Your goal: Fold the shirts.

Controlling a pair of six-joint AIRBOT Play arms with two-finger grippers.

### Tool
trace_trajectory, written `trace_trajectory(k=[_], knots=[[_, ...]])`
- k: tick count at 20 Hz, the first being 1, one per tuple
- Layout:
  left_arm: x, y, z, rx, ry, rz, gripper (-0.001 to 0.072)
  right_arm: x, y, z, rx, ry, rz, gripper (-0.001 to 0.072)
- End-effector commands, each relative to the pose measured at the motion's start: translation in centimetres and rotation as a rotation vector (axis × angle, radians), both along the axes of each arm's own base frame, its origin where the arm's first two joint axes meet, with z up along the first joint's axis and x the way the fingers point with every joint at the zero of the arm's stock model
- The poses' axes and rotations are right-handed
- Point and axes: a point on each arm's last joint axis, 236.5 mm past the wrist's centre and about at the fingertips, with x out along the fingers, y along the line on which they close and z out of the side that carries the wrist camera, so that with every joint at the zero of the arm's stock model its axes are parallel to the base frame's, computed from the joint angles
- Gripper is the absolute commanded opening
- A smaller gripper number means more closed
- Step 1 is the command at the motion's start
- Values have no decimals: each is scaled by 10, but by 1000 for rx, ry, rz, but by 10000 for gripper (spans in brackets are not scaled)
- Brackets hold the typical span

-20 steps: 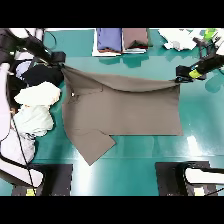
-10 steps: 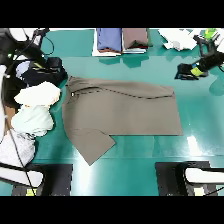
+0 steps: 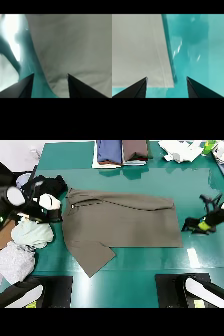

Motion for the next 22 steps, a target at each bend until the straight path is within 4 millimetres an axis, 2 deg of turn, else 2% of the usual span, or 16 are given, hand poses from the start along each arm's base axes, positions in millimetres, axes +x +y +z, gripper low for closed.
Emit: trace_trajectory(k=[1, 6, 8, 9, 10, 11, 12, 15, 17, 20, 22], knots=[[-25, -3, -23, -27, 27, 31, 497, -36, 14, -32, 49, 50, -31, 550], [-23, -4, -23, -31, 21, 33, 497, -36, 28, -41, 93, 63, -32, 546], [-24, -4, -23, -31, 23, 32, 497, -33, 38, -48, 91, 76, 20, 477], [-25, -4, -23, -31, 27, 31, 497, -30, 43, -50, 83, 67, 47, 422], [-28, -4, -24, -30, 41, 28, 497, -26, 46, -51, 70, 53, 69, 326], [-34, -4, -25, -29, 69, 22, 497, -24, 49, -50, 68, 45, 81, 200], [-42, -4, -27, -27, 98, 17, 498, -23, 51, -49, 65, 39, 92, 24], [-61, -11, -42, -56, 167, 9, 512, -20, 51, -43, 59, 9, 92, 16], [-69, -22, -58, -114, 182, 34, 624, -18, 50, -37, 52, -17, 92, 16], [-72, -31, -82, -167, 172, 93, 620, -15, 50, -35, 49, -35, 91, 16], [-69, -38, -86, -205, 153, 118, 619, -15, 50, -35, 49, -36, 90, 16]])
